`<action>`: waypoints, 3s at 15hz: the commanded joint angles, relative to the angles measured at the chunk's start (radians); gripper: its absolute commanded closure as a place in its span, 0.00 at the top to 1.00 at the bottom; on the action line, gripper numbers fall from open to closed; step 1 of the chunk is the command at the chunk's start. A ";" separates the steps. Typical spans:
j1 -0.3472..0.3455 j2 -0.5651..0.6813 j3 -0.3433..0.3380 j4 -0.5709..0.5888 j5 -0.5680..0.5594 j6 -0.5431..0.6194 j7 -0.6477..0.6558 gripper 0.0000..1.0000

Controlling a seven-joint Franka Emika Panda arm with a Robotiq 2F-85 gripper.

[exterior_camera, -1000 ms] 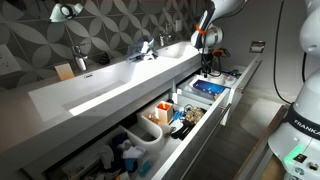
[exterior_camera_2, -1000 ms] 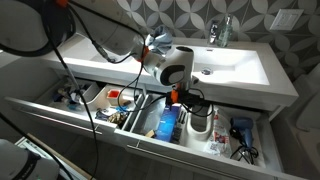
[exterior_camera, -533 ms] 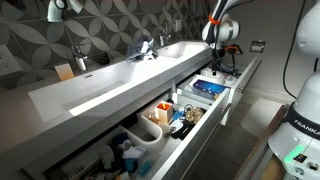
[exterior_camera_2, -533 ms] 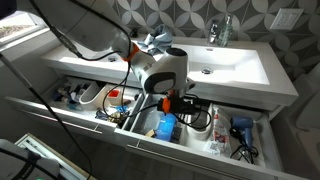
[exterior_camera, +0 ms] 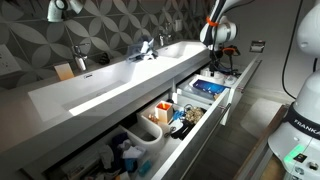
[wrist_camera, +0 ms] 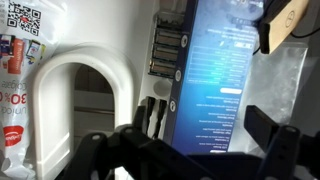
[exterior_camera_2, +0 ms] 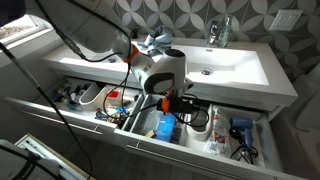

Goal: Turn the box over

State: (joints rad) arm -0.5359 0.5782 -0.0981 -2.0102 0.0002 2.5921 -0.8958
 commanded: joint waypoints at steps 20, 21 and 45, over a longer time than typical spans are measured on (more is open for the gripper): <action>0.249 0.161 -0.068 -0.111 -0.123 0.299 0.557 0.00; 0.248 0.168 -0.072 -0.106 -0.128 0.310 0.560 0.00; 0.241 0.157 -0.183 -0.124 -0.278 0.420 0.512 0.00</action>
State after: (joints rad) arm -0.2927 0.7538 -0.2599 -2.1177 -0.2345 3.0022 -0.3805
